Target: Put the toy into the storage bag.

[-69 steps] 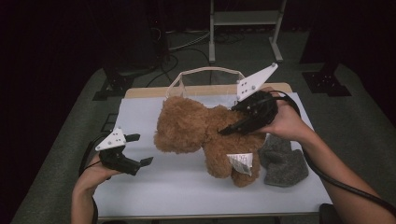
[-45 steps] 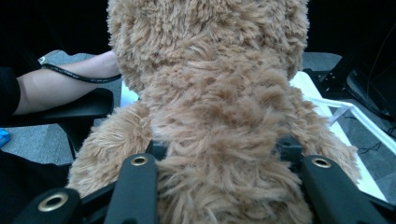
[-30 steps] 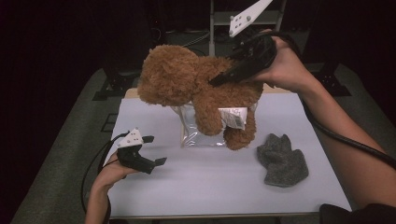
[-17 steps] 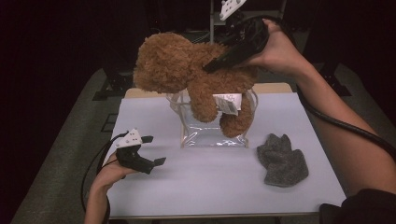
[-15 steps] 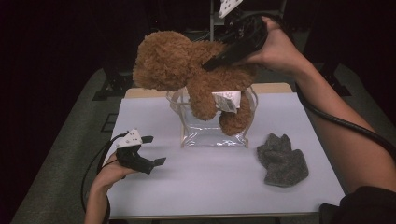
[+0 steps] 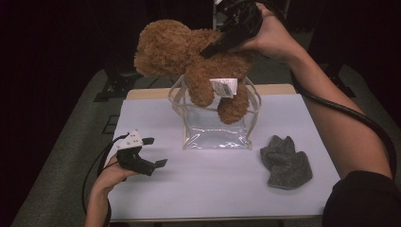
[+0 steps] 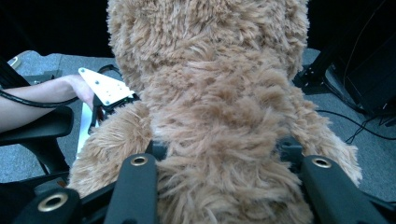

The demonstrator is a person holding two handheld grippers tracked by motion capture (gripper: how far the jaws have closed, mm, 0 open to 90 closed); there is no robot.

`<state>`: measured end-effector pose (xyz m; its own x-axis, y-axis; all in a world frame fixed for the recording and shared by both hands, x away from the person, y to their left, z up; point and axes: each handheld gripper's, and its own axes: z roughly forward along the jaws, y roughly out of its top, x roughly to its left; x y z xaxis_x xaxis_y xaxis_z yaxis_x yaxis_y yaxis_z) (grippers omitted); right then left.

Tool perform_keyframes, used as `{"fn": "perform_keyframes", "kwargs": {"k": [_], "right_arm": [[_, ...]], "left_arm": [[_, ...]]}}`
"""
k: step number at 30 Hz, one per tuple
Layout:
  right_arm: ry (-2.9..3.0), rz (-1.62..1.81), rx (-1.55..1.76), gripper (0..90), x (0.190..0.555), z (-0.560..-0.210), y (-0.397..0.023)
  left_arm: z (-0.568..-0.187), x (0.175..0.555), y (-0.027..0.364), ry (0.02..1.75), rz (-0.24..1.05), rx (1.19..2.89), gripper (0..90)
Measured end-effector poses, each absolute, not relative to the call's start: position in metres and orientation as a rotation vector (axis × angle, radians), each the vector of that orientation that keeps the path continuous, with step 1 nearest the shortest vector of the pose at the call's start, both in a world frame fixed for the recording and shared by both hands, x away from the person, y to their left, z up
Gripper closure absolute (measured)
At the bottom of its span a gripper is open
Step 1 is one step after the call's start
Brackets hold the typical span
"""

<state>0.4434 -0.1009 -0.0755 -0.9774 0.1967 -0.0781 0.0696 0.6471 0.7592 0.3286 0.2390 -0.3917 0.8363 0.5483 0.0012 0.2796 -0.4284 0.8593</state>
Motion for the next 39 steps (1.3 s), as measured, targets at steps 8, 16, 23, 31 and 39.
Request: {"fn": "perform_keyframes", "kwargs": {"k": [8,16,23,31,39], "right_arm": [[2.723,1.231,0.252,55.9,0.469,-0.078,-0.098],[2.726,1.247,0.311,55.8,0.500,-0.091,-0.101],[2.739,1.227,0.375,55.9,0.525,-0.106,-0.099],[2.732,1.213,0.391,55.8,0.544,-0.122,-0.099],[2.748,1.198,0.339,55.7,0.527,-0.130,-0.091]], "left_arm": [[-0.391,0.328,0.243,0.613,0.355,2.030,2.7],[-0.391,0.328,0.244,0.616,0.354,2.035,2.7],[-0.389,0.328,0.247,0.620,0.358,2.037,2.7],[-0.392,0.328,0.246,0.619,0.347,2.042,2.7],[-0.391,0.328,0.246,0.617,0.348,2.043,2.7]]}}
